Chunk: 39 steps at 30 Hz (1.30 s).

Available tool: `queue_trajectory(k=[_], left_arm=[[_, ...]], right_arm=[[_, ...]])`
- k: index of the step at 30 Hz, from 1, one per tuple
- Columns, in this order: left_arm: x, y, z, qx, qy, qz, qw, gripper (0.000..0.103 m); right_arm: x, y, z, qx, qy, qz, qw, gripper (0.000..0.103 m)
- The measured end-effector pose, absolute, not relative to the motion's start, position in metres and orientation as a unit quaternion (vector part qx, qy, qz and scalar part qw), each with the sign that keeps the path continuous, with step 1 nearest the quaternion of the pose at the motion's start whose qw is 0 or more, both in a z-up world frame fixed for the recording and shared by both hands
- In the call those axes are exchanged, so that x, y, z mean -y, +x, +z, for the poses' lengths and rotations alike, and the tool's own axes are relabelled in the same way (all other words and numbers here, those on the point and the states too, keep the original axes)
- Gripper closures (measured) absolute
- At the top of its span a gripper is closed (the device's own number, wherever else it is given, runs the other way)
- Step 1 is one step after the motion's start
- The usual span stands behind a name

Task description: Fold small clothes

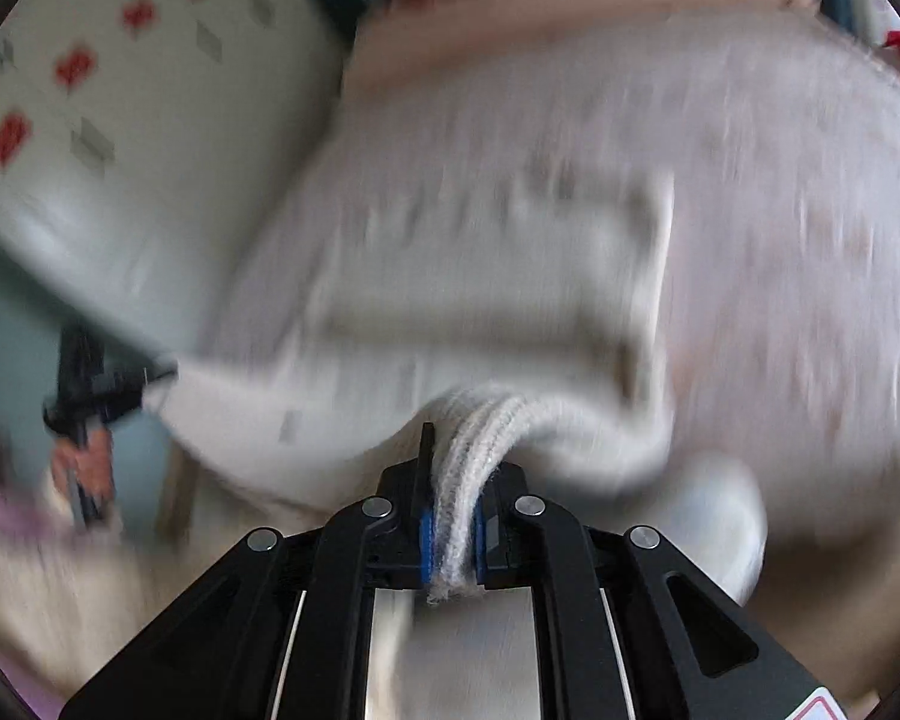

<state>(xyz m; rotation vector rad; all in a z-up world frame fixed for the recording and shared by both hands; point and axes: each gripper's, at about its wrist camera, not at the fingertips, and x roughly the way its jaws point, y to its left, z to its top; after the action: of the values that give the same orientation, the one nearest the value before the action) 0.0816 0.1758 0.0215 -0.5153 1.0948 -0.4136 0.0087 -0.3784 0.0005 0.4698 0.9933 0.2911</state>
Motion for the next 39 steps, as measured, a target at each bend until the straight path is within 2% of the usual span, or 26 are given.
queue_trajectory(k=[3,4,5,6,8,9,10,11,12,14,15,19,20,21,22,23,24,28,31,33,37,38,39], left_arm=[[-0.139,0.171,0.016,-0.487,-0.213,-0.18,0.828,0.093],[-0.13,0.19,0.011,-0.482,-0.204,-0.171,0.835,0.091],[-0.118,0.212,0.001,-0.48,-0.196,-0.164,0.839,0.08],[-0.107,0.239,-0.016,-0.486,-0.18,-0.149,0.842,0.061],[-0.104,0.267,-0.046,-0.495,-0.173,-0.089,0.847,0.039],[-0.107,0.275,-0.058,-0.494,-0.173,-0.066,0.849,0.039],[-0.11,0.276,-0.062,-0.49,-0.18,-0.057,0.851,0.039],[-0.114,0.273,-0.063,-0.485,-0.188,-0.057,0.853,0.038],[-0.117,0.271,-0.062,-0.476,-0.193,-0.06,0.856,0.03],[-0.124,0.263,-0.066,-0.464,-0.191,-0.066,0.862,0.017],[-0.123,0.259,-0.068,-0.461,-0.184,-0.068,0.866,0.016],[-0.096,0.275,-0.095,-0.496,-0.139,-0.08,0.854,0.019],[-0.091,0.274,-0.098,-0.495,-0.132,-0.083,0.855,0.028],[-0.081,0.276,-0.103,-0.498,-0.113,-0.092,0.855,0.05],[-0.074,0.28,-0.108,-0.509,-0.096,-0.097,0.85,0.066],[-0.067,0.284,-0.112,-0.523,-0.078,-0.097,0.843,0.095],[-0.062,0.287,-0.112,-0.527,-0.068,-0.094,0.842,0.095],[-0.071,0.293,-0.069,-0.48,-0.095,-0.102,0.866,0.096],[-0.074,0.311,-0.049,-0.466,-0.101,-0.092,0.874,0.095],[-0.069,0.326,-0.062,-0.478,-0.079,-0.069,0.872,0.095],[-0.06,0.343,-0.129,-0.549,-0.053,-0.037,0.833,0.091],[-0.06,0.339,-0.127,-0.54,-0.052,-0.037,0.839,0.09],[-0.061,0.329,-0.116,-0.517,-0.052,-0.037,0.854,0.084]], right_arm=[[0.408,0.084,-0.029,-0.427,0.309,0.118,0.841,0.09],[0.418,0.113,-0.051,-0.417,0.334,0.096,0.84,0.086],[0.422,0.133,-0.069,-0.412,0.339,0.067,0.843,0.08],[0.427,0.148,-0.084,-0.411,0.342,0.035,0.844,0.077],[0.431,0.165,-0.112,-0.415,0.347,-0.025,0.841,0.074],[0.435,0.165,-0.118,-0.411,0.351,-0.041,0.84,0.073],[0.435,0.16,-0.12,-0.395,0.364,-0.046,0.842,0.066],[0.436,0.156,-0.121,-0.384,0.369,-0.049,0.845,0.046],[0.435,0.151,-0.12,-0.377,0.369,-0.058,0.847,0.041],[0.433,0.15,-0.12,-0.375,0.343,-0.066,0.859,0.041],[0.427,0.155,-0.123,-0.386,0.321,-0.061,0.863,0.041],[0.4,0.18,-0.135,-0.437,0.222,-0.061,0.869,0.041],[0.395,0.186,-0.139,-0.443,0.204,-0.063,0.871,0.042],[0.391,0.194,-0.144,-0.451,0.185,-0.066,0.871,0.046],[0.385,0.205,-0.152,-0.468,0.161,-0.063,0.867,0.08],[0.383,0.21,-0.156,-0.48,0.152,-0.061,0.862,0.098],[0.382,0.216,-0.156,-0.486,0.147,-0.066,0.859,0.098],[0.396,0.21,-0.099,-0.396,0.196,-0.052,0.896,0.099],[0.413,0.215,-0.076,-0.364,0.223,-0.054,0.903,0.099],[0.419,0.225,-0.091,-0.381,0.213,-0.071,0.897,0.098],[0.432,0.25,-0.182,-0.497,0.223,-0.108,0.832,0.097],[0.431,0.244,-0.178,-0.48,0.224,-0.112,0.841,0.092],[0.429,0.236,-0.166,-0.459,0.228,-0.118,0.851,0.089]])
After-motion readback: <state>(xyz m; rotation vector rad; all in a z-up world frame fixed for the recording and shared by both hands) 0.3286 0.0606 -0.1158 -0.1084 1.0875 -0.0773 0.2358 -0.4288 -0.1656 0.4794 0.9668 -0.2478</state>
